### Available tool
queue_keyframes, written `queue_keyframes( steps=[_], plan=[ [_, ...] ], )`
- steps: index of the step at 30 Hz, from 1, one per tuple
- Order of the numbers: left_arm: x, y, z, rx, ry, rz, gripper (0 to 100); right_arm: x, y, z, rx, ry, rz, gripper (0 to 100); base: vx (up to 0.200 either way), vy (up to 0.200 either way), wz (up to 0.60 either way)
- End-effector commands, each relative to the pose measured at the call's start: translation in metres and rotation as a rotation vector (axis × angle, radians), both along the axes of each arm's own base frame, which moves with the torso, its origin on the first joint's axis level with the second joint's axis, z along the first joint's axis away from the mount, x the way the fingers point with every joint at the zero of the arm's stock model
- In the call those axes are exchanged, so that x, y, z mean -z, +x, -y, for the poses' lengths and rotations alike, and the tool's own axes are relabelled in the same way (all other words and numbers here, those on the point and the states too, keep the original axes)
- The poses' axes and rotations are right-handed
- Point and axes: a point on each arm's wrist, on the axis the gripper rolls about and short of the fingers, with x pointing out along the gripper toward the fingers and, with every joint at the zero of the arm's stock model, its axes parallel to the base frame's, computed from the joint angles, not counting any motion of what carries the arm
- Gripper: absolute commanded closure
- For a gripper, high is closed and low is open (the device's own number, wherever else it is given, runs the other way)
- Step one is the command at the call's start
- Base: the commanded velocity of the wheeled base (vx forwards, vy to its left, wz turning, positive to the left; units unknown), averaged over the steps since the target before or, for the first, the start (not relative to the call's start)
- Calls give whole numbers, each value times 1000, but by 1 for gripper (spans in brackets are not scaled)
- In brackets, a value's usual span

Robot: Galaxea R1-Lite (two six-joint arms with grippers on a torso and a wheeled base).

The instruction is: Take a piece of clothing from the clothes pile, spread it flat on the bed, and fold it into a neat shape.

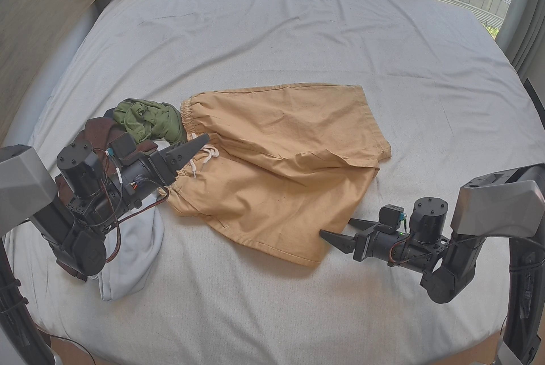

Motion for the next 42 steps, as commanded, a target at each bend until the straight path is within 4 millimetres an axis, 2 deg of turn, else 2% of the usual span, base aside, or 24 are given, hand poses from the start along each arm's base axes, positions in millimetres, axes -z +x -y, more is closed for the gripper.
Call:
queue_keyframes(
  steps=[1, 6, 7, 14, 18, 25, 32, 42],
  plan=[
    [1, 0, 0, 0, 1, -1, 0, 9, -1, -10, -25, 3, -24, 0, 0, 0, 0],
    [0, 0, -1, -3, 1, 0, 0, 14, 0, -13, 7, -7, -29, 0, 0, 0, 0],
    [0, 0, 0, 0, 1, 0, 0, 15, 0, -13, 8, -10, -33, 100, 0, 0, 0],
    [1, 0, 0, 0, 1, -1, 0, 13, -3, -13, 5, -11, -34, 100, 0, 0, 0],
    [1, 0, -1, -2, 1, -1, 0, -6, -7, -12, 4, 11, 4, 100, 0, 0, 0],
    [1, 0, -1, -2, 1, -1, 0, -24, -7, -12, 7, 54, 32, 100, 0, 0, 0],
    [0, 0, -1, -3, 2, 1, 0, -37, 16, -20, 14, 101, 107, 100, 0, 0, 0],
    [-1, 1, -2, -7, 2, 7, 0, -34, 44, -33, 14, 117, 138, 100, 0, 0, 0]
  ],
)
